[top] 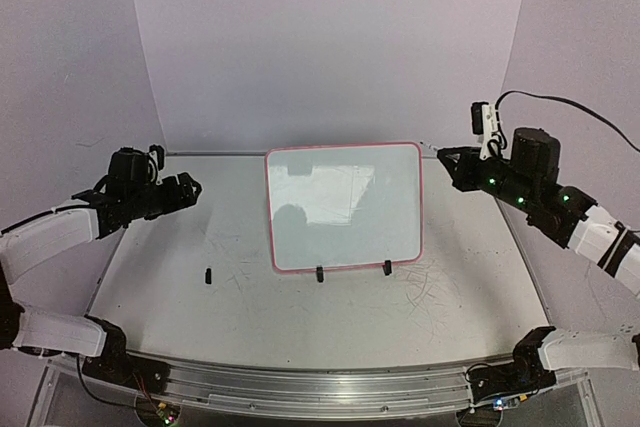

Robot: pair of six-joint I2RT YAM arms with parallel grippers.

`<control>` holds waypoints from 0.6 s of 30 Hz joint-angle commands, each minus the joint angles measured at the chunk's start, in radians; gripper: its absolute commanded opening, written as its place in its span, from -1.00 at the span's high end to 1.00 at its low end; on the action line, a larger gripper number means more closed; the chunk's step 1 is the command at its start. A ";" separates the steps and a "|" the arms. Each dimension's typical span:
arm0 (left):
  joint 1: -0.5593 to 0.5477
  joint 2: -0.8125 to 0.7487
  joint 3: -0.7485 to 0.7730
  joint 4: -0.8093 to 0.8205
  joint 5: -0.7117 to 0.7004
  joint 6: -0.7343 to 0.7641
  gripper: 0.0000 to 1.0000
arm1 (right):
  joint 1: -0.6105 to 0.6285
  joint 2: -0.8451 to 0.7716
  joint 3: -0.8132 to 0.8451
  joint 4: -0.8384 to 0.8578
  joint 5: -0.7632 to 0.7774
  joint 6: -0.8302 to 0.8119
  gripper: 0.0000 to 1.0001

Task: Write a sentence on the whiteboard
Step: Hold the whiteboard at the center of the board.

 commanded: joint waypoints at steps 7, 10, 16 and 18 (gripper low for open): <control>0.143 0.233 0.083 0.329 0.692 -0.042 -0.75 | 0.195 0.126 0.117 -0.013 0.071 0.026 1.00; 0.152 0.317 0.178 0.307 0.754 -0.040 -0.69 | 0.244 0.178 0.141 -0.014 0.103 0.026 1.00; 0.212 0.424 0.274 0.308 0.729 -0.009 -0.69 | 0.313 0.236 0.176 0.014 0.111 0.016 1.00; 0.215 0.474 0.313 0.310 0.782 0.021 -0.70 | 0.333 0.244 0.183 0.027 0.117 -0.004 1.00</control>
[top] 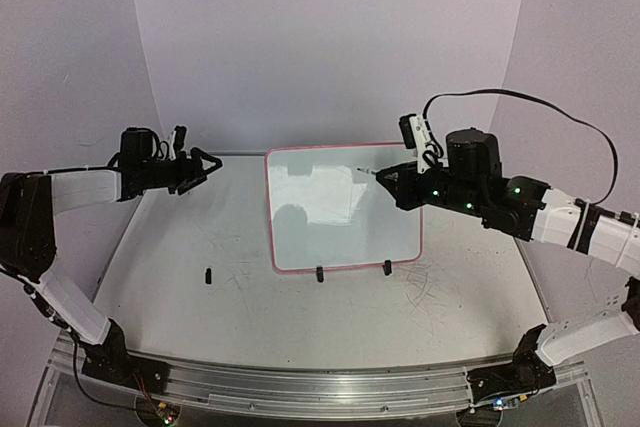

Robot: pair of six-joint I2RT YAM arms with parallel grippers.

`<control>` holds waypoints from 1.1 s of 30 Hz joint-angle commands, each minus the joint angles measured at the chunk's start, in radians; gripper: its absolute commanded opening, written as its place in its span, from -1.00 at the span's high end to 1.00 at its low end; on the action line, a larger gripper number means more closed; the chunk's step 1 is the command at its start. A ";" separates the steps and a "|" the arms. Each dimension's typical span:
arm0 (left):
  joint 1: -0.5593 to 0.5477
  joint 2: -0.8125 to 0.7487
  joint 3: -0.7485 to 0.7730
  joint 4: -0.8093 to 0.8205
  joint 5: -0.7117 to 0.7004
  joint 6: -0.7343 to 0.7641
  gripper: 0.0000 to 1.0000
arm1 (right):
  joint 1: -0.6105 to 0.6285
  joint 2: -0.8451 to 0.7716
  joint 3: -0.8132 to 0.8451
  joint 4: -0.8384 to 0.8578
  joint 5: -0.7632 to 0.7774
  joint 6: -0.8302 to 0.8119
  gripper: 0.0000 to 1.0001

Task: Write a sentence on the whiteboard
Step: Hold the whiteboard at the center of the board.

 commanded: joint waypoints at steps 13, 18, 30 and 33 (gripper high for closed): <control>0.018 0.155 0.110 0.166 0.319 0.127 -0.57 | 0.050 0.063 0.074 0.143 -0.002 -0.042 1.00; 0.001 0.191 0.145 0.177 0.348 0.060 -0.58 | 0.050 0.070 0.081 0.169 -0.001 -0.062 1.00; -0.023 0.258 0.161 0.177 0.389 0.097 -0.50 | 0.052 0.085 0.089 0.181 -0.012 -0.049 1.00; -0.048 0.256 0.140 0.177 0.370 0.116 -0.47 | 0.053 0.085 0.087 0.181 -0.011 -0.049 1.00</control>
